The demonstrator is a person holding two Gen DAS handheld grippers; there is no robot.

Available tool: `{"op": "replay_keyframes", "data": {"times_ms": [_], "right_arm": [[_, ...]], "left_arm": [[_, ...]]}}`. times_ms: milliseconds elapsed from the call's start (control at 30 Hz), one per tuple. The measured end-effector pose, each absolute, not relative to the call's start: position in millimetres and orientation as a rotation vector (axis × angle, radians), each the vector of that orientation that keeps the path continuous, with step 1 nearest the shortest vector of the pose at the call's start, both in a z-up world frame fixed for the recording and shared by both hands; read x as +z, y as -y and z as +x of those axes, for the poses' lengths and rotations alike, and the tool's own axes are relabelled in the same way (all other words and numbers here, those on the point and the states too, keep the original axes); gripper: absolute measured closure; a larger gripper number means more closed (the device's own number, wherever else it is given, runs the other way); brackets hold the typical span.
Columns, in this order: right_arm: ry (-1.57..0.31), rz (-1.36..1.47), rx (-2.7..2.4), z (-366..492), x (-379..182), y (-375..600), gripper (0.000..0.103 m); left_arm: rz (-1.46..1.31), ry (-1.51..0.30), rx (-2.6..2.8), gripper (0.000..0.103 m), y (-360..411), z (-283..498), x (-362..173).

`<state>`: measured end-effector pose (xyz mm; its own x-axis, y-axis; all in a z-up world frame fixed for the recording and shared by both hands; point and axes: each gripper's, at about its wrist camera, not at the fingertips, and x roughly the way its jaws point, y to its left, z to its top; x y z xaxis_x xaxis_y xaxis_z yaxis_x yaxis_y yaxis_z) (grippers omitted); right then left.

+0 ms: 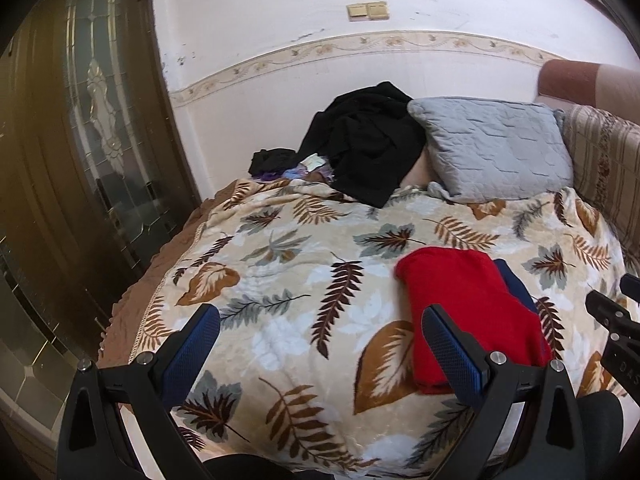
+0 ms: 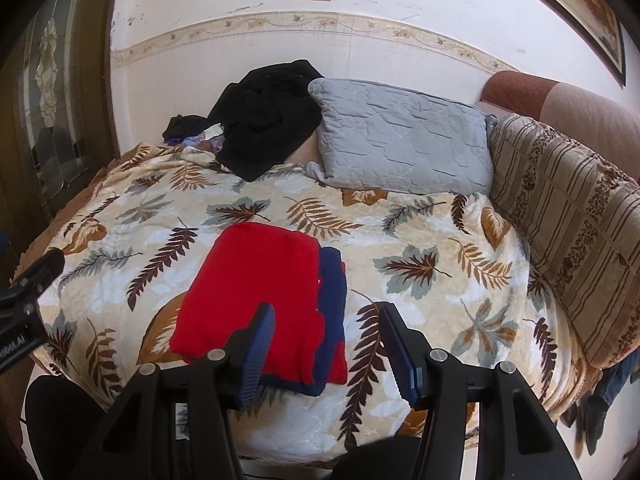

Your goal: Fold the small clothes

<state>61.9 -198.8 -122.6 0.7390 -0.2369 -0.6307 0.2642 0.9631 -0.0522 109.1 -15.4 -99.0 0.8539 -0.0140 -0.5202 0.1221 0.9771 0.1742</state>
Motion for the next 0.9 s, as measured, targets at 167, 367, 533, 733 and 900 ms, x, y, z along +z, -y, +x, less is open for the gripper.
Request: {"op": "replay_keyframes", "data": {"times_ms": [167, 367, 533, 733, 900], "right_arm": [[-0.686, 0.028, -0.275, 64, -122, 189, 0.044], [-0.685, 0.02, -0.275, 68, -122, 179, 0.044], [-0.69, 0.011, -0.271, 72, -124, 173, 0.044], [-0.703, 0.005, -0.264, 77, -127, 167, 0.044], [-0.716, 0.0, -0.258, 81, -131, 164, 0.044]], "left_arm": [[0.188, -0.542, -0.057, 0.002, 4, 112, -99], [0.183, -0.545, -0.065, 0.002, -1, 115, -100], [0.18, -0.551, -0.089, 0.002, -4, 116, -102], [0.189, -0.558, -0.117, 0.002, -1, 116, -106], [0.188, -0.563, -0.118, 0.002, -1, 118, -109]]}}
